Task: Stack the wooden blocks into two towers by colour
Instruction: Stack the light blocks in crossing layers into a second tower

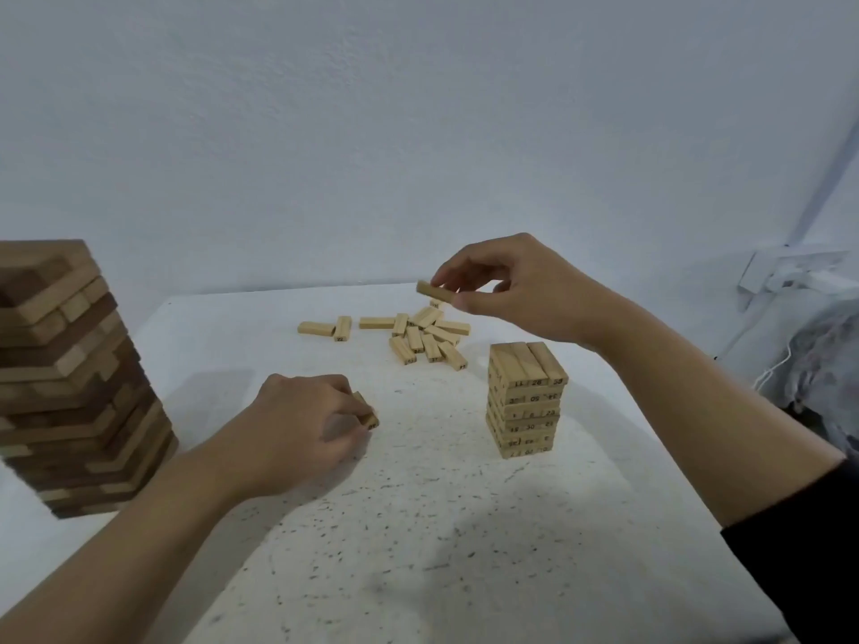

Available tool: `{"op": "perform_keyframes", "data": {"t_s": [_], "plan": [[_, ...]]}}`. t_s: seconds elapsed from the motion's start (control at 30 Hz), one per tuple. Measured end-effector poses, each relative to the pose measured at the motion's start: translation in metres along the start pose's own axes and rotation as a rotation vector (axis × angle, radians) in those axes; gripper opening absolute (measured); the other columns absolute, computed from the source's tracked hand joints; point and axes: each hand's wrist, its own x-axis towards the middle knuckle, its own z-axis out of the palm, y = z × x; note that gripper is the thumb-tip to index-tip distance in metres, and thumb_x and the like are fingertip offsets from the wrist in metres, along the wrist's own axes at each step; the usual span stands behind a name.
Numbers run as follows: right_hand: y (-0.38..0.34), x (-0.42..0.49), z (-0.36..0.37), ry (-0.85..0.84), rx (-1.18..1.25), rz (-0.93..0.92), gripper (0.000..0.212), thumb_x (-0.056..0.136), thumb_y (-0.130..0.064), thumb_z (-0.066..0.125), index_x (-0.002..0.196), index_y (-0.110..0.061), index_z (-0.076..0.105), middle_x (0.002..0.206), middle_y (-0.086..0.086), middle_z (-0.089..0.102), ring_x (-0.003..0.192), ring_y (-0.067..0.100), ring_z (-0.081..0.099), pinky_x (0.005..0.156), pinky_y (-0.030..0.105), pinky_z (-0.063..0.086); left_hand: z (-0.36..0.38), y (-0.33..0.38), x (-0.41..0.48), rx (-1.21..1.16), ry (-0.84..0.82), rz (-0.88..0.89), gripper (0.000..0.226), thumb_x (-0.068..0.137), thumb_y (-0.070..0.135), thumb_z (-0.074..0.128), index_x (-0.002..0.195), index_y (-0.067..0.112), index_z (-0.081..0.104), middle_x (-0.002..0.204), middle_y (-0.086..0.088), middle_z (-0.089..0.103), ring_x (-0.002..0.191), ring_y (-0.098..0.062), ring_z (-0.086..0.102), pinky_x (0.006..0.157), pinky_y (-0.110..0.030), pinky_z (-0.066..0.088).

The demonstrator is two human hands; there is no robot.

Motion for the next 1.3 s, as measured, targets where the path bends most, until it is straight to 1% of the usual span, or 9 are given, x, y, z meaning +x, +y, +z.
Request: {"op": "perform_keyframes", "data": {"t_s": [0.23,0.5,0.6,0.67,0.77,0.87,0.93,1.13,1.3], "plan": [[-0.036,-0.006,0.06,-0.065,-0.334,-0.097,0.014,0.096,-0.023,0.067,0.109,-0.023,0.073,0.093,-0.011,0.069,0.084,0.003,0.064,0.076,0.019,0.053,-0.007,-0.006,-0.034,-0.065,-0.019,-0.003,0.026,0.101,0.044,0.055,0.118,0.038,0.074,0.1,0.031,0.057,0.096,0.004,0.058,0.083,-0.01,0.038],[-0.013,-0.013,0.128,-0.192,-0.494,0.095,0.021,0.098,-0.014,0.056,0.117,-0.014,0.066,0.102,0.0,0.056,0.095,0.017,0.057,0.083,0.032,0.052,-0.007,-0.015,-0.041,-0.078,0.026,-0.025,0.024,0.099,0.026,0.061,0.116,0.031,0.077,0.122,0.019,0.065,0.109,0.001,0.061,0.092,-0.011,0.043],[-0.005,-0.008,0.136,-0.184,-0.461,0.157,0.018,0.097,-0.019,0.059,0.112,-0.014,0.068,0.096,-0.003,0.056,0.091,0.017,0.057,0.081,0.033,0.053,-0.007,-0.018,-0.038,-0.164,0.085,-0.064,0.019,0.098,0.024,0.062,0.106,0.028,0.079,0.112,0.017,0.07,0.101,0.001,0.062,0.088,-0.017,0.048],[-0.002,-0.004,0.138,-0.139,-0.356,0.206,0.019,0.098,-0.029,0.061,0.108,-0.015,0.069,0.093,-0.004,0.063,0.086,0.014,0.06,0.074,0.029,0.052,-0.007,-0.022,-0.035,-0.232,0.135,-0.099,0.016,0.097,0.026,0.063,0.105,0.029,0.078,0.108,0.02,0.069,0.098,0.006,0.06,0.084,-0.01,0.045],[0.0,0.003,0.141,-0.074,-0.319,0.269,0.032,0.101,-0.037,0.056,0.123,-0.017,0.065,0.115,0.002,0.063,0.108,0.017,0.058,0.087,0.03,0.049,-0.003,-0.027,-0.03,-0.243,0.154,-0.094,0.016,0.097,0.032,0.063,0.107,0.03,0.076,0.107,0.023,0.064,0.096,0.007,0.058,0.08,-0.007,0.04],[0.003,0.01,0.146,-0.096,-0.571,0.254,0.039,0.108,-0.031,0.039,0.14,-0.013,0.053,0.143,0.006,0.047,0.135,0.023,0.038,0.107,0.033,0.035,0.005,-0.028,-0.029,-0.235,0.17,-0.081,0.016,0.098,0.036,0.061,0.105,0.037,0.075,0.106,0.024,0.06,0.098,0.002,0.06,0.086,-0.021,0.046],[0.005,0.012,0.148,-0.144,-0.69,0.261,0.039,0.108,-0.025,0.034,0.141,-0.008,0.048,0.147,0.009,0.043,0.138,0.026,0.033,0.108,0.034,0.034,0.011,-0.027,-0.03,-0.235,0.205,-0.095,0.017,0.098,0.037,0.06,0.105,0.039,0.075,0.106,0.024,0.059,0.099,0.001,0.06,0.091,-0.031,0.049],[0.01,0.014,0.155,-0.146,-0.742,0.3,0.031,0.106,-0.027,0.029,0.123,-0.011,0.049,0.131,0.005,0.051,0.127,0.024,0.043,0.098,0.039,0.036,0.018,-0.024,-0.033,-0.287,0.254,-0.131,0.031,0.092,0.052,0.052,0.109,0.04,0.074,0.104,0.027,0.056,0.102,0.001,0.058,0.096,-0.042,0.048],[0.003,0.021,0.16,-0.163,-0.58,0.257,0.016,0.1,-0.019,0.035,0.085,-0.019,0.041,0.089,-0.003,0.045,0.089,0.021,0.043,0.082,0.038,0.033,0.019,-0.023,-0.035,-0.317,0.288,-0.142,0.02,0.094,0.043,0.064,0.107,0.037,0.077,0.104,0.023,0.059,0.1,0.0,0.059,0.095,-0.041,0.05]]}}
